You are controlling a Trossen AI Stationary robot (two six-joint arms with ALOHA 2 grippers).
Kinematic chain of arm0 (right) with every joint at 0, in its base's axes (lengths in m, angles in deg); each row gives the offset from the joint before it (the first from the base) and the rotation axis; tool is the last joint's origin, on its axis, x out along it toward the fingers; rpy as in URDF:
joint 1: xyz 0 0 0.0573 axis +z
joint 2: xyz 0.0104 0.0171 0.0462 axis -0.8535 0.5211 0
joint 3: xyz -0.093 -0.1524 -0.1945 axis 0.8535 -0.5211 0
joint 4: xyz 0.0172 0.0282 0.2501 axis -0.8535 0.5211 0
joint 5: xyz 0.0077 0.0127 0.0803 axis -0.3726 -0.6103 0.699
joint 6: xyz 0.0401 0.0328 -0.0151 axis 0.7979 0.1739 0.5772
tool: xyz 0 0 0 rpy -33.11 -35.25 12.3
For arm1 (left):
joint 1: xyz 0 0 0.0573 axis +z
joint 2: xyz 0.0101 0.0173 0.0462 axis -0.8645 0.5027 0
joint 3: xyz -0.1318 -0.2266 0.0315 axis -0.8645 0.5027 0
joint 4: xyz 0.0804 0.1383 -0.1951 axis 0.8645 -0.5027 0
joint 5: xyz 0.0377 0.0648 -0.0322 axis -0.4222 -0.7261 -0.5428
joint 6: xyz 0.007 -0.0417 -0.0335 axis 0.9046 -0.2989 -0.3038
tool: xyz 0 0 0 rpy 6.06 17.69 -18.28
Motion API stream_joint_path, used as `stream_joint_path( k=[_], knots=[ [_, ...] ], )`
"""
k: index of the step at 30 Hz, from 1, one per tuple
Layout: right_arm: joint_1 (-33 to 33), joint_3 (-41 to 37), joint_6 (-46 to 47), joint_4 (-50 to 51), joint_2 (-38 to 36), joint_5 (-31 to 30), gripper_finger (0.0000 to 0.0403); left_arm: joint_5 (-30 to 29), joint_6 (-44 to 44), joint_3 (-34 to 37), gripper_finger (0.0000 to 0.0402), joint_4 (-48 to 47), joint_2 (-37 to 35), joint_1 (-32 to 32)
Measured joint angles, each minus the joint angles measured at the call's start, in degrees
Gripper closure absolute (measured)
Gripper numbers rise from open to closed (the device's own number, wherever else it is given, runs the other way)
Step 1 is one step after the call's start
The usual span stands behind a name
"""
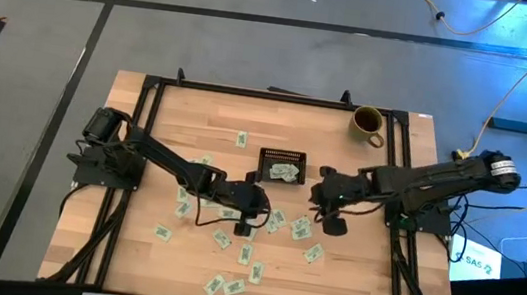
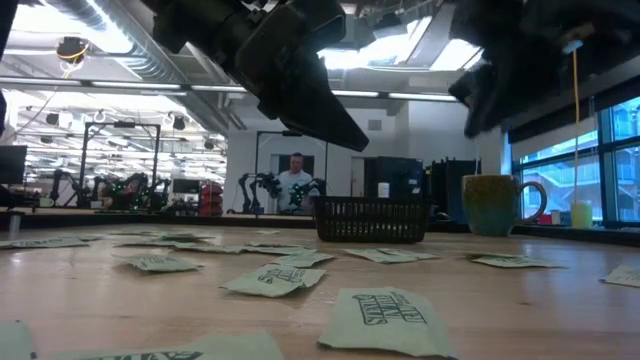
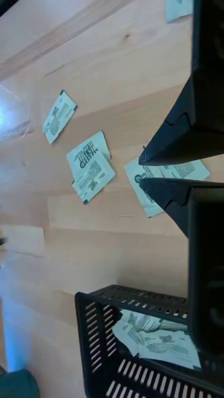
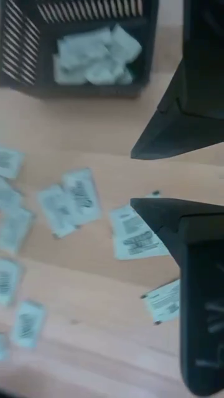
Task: Pick and place Stevia / Truvia into bins
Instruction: Put the stevia packet into the black basket
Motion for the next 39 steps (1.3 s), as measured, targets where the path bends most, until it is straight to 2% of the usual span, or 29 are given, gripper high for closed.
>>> stream_joint_path(
  k=[4, 10, 14, 22, 31, 39],
  knots=[
    [0.86, 0.00, 0.26, -1.05, 5.64, 0.00, 0.0290, -0.40, 0.15, 0.00, 0.0365, 0.00, 0.00, 0.00],
    [0.94, 0.00, -5.66, -1.92, 13.09, -0.02, 0.0296, -0.40, 0.15, 0.00, 0.0362, 0.03, 0.00, 0.00],
    [1.37, 0.00, -3.49, -2.05, 16.19, 0.00, 0.0313, -0.40, 0.15, 0.00, 0.0362, 0.02, 0.00, 0.00],
    [3.12, 0.00, -0.81, -8.57, 19.99, 0.00, 0.0344, -0.40, -0.81, 0.00, 0.0365, 0.13, 0.00, 0.00],
    [3.39, 0.02, -0.98, -6.07, 20.69, 0.00, 0.0346, -0.76, 2.43, 0.00, 0.0362, 0.48, 0.00, 0.00],
    [3.36, 0.21, -4.22, -6.14, 22.99, -0.02, 0.0345, -7.14, 6.89, 0.00, 0.0365, 0.48, 0.00, 0.00]
  ],
)
